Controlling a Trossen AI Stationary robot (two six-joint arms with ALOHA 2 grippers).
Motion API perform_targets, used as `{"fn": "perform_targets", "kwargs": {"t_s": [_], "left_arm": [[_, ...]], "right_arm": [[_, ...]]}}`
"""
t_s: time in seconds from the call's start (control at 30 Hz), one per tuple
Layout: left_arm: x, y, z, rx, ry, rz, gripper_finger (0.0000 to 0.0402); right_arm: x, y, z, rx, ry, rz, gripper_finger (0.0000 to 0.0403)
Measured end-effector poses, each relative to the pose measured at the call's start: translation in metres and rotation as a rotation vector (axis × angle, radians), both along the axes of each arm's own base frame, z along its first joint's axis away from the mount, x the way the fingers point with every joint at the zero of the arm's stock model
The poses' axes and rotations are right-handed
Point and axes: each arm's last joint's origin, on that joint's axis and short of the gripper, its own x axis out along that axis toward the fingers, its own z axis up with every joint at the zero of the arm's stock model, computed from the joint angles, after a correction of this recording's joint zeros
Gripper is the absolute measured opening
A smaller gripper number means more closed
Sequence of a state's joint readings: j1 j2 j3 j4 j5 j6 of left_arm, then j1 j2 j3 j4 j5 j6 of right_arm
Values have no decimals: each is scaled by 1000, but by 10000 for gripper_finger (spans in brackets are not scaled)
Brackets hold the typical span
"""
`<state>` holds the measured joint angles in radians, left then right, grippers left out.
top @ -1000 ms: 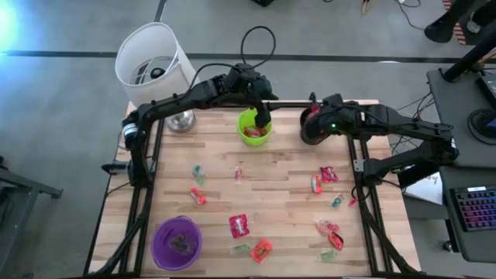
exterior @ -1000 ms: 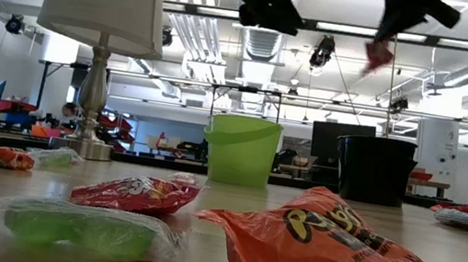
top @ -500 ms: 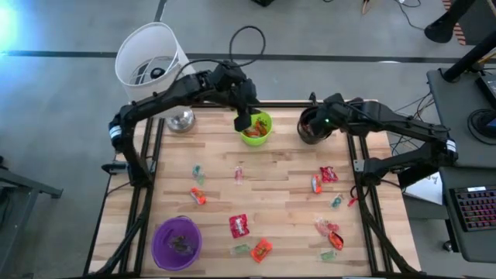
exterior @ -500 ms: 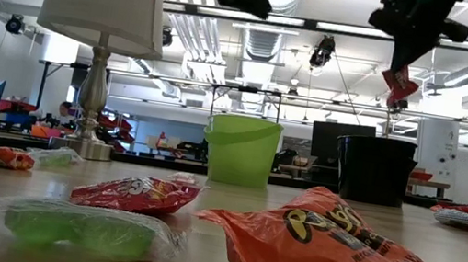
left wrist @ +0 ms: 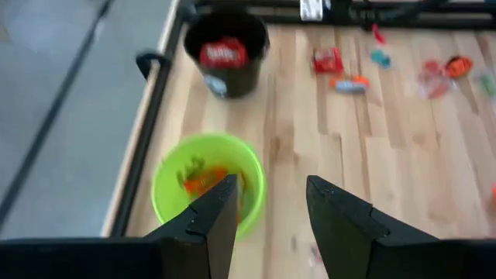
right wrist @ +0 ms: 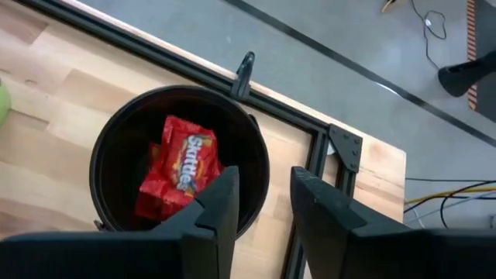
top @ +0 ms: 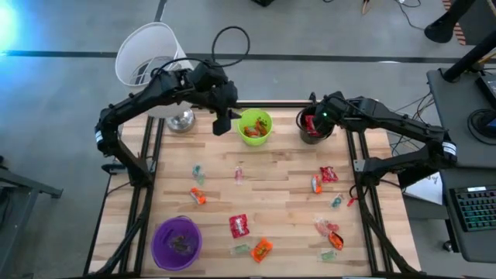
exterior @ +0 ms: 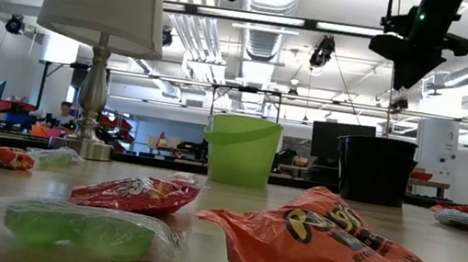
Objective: Sort candy
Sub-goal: Put the red candy into the black bucket
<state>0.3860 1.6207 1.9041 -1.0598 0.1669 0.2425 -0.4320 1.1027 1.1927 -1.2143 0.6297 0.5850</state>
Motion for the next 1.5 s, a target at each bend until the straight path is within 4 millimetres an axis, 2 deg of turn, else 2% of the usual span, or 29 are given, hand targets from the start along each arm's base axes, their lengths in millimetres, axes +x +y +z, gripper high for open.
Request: {"fn": "perform_targets", "kwargs": {"t_s": [0.23, 0.57, 0.8, 1.03, 1.27, 1.5], "left_arm": [[-9, -9, -10, -81, 142, 11, 137], [-17, -37, -19, -223, 307, -81, 137], [-25, -49, -23, -255, 424, -103, 137], [-33, -52, -20, -261, 449, -104, 137], [-38, -54, -16, -257, 433, -103, 137], [-38, -54, -16, -259, 433, -100, 137]], "right_arm": [[1, 2, -1, 69, -31, 31, 108], [8, 18, -5, 471, -230, 122, 109], [1, 41, -11, 556, -96, 96, 110], [-10, 66, -34, 635, -21, 61, 99], [-23, 84, -59, 672, -14, -57, 95], [-15, 90, -66, 673, -97, -23, 125]]}}
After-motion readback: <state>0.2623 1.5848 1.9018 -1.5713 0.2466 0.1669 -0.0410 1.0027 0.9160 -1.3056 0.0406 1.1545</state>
